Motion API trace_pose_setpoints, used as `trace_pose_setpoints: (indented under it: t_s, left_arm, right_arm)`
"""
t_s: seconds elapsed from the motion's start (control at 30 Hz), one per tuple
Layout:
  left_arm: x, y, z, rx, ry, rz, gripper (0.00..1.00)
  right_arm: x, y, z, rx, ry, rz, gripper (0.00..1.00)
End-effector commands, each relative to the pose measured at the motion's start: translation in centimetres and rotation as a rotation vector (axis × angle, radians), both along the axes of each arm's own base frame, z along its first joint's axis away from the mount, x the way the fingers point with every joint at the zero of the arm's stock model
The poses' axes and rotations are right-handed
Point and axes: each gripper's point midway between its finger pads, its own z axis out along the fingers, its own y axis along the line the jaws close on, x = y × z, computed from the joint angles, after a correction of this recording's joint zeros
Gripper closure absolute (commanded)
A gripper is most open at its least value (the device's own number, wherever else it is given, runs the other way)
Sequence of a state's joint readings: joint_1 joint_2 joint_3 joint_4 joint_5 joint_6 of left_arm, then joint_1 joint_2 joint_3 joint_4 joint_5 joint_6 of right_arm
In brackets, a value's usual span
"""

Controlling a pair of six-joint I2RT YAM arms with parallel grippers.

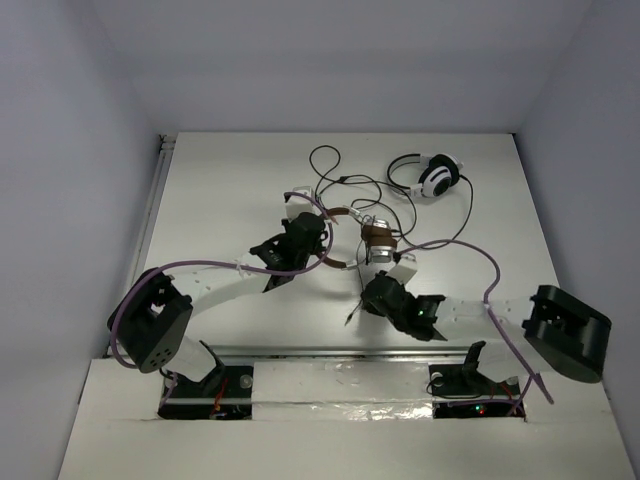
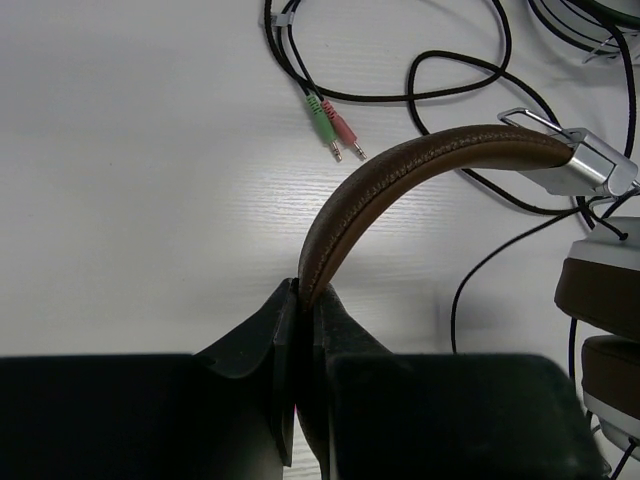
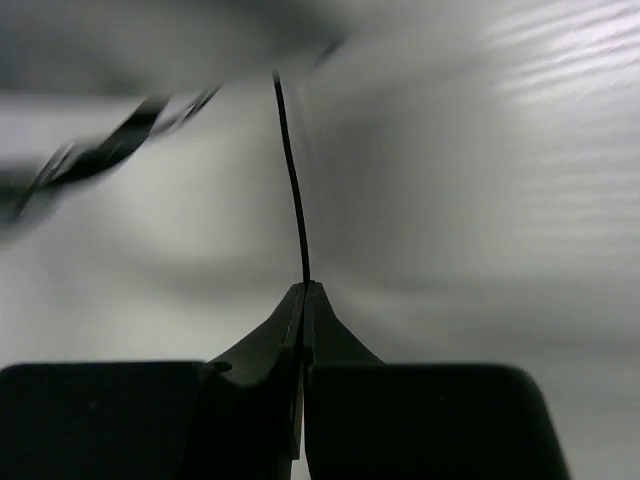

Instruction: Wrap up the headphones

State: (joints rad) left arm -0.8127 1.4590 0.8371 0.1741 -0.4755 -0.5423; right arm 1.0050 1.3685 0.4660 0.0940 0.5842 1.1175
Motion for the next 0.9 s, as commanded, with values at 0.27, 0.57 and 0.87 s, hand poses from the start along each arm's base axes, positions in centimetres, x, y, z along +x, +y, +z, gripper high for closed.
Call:
trace_pose_setpoints:
  t_s: [0.27,0.57,0.87]
  left_arm:
    - [2.5,-0.6,5.2,-0.082,-0.116,0.034,1.00]
    - [0.8,-0.7,2.4,-0.058,-0.067,0.003,1.00]
    - [-2.5,-3.2,0.4,-0.025,-0.036,-0.050,1.00]
  right_arm:
    - [-7.6,6.8,9.6,0.281,-0.048,0.405,1.00]
    - [-5.9,6.2,21.4,0.485,-0.314,0.361,1.00]
    - [-1.1,5.2,25.8,0.475,-0.469,0.145,1.00]
